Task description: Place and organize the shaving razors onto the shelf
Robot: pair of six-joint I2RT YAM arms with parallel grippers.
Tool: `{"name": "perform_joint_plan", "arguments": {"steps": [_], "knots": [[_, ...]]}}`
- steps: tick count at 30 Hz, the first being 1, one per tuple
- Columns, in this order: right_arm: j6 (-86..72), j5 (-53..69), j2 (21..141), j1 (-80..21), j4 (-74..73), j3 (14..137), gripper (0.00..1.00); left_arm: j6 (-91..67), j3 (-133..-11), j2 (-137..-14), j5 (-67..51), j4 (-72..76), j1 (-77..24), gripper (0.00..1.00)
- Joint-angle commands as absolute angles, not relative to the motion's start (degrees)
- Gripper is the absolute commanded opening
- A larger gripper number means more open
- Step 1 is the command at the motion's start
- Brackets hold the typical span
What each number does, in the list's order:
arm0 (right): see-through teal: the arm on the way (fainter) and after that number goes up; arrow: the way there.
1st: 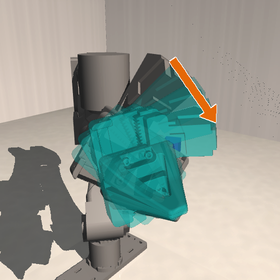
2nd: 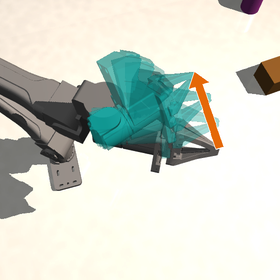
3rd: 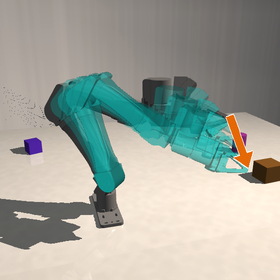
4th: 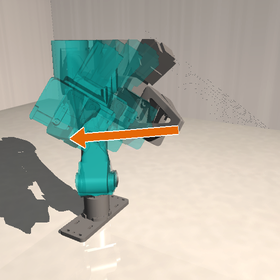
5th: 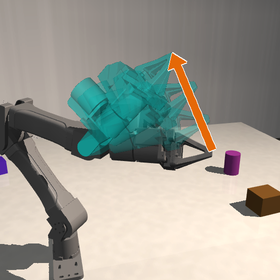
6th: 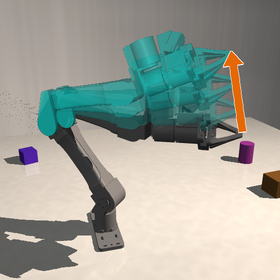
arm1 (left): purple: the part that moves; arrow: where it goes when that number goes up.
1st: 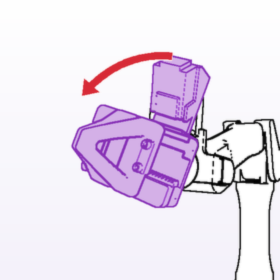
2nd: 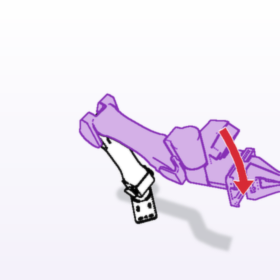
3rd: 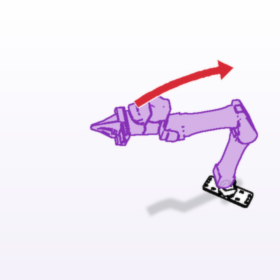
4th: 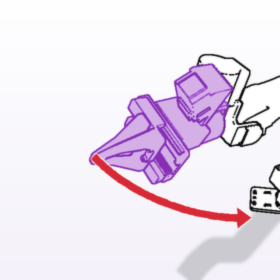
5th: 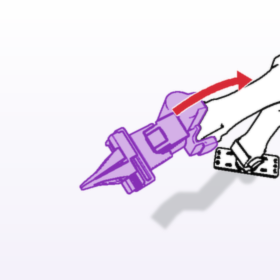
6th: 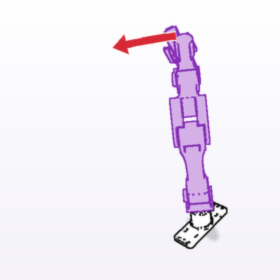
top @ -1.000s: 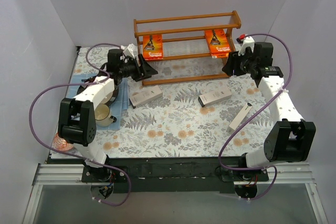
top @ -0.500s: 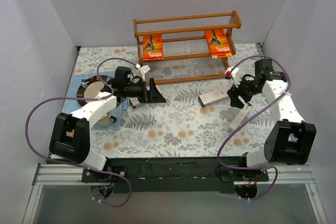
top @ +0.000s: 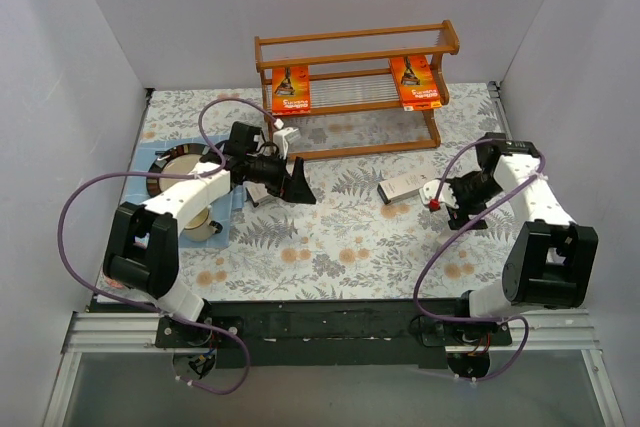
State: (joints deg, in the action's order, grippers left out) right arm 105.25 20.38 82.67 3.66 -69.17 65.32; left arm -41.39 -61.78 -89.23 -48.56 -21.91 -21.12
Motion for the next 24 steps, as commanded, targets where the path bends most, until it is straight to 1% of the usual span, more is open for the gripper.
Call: {"name": "perform_joint_plan", "arguments": {"steps": [1,3,7,9,12,15,16,19,23,24], "knots": [[117.9,16.3,83.8,2.5,-71.8,62.6,0.83,-37.4,-63.7,-90.8,-47.5,-26.0,-21.1,0.82],[119.2,13.7,84.2,1.8,-71.2,61.2,0.82,-37.5,-64.2,-91.5,-46.9,-26.0,-21.1,0.82],[118.3,14.1,85.2,0.2,-67.4,59.3,0.74,-37.4,-65.4,-92.4,-46.0,-25.7,-21.1,0.82],[118.0,14.1,86.3,-1.8,-66.4,59.7,0.73,-37.4,-65.6,-92.7,-45.6,-25.7,-21.1,0.82],[115.5,13.8,90.3,-4.7,-68.5,62.3,0.68,-37.8,-65.5,-92.7,-46.2,-25.7,-21.2,0.82],[112.2,13.8,95.9,-7.8,-72.8,66.7,0.52,-38.4,-64.8,-92.8,-47.0,-25.5,-21.2,0.82],[111.5,13.7,98.6,-8.6,-74.1,68.1,0.43,-38.7,-64.5,-92.6,-47.1,-25.1,-21.2,0.82],[108.5,12.7,101.0,-12.3,-74.9,70.6,0.30,-38.8,-63.7,-92.0,-46.8,-24.6,-21.1,0.81],[109.9,11.4,100.2,-18.6,-75.0,70.7,0.29,-38.1,-62.8,-90.5,-46.0,-24.9,-21.0,0.81],[110.7,11.0,100.0,-22.2,-74.9,70.5,0.29,-37.7,-62.7,-90.2,-46.0,-25.2,-21.0,0.81]]}}
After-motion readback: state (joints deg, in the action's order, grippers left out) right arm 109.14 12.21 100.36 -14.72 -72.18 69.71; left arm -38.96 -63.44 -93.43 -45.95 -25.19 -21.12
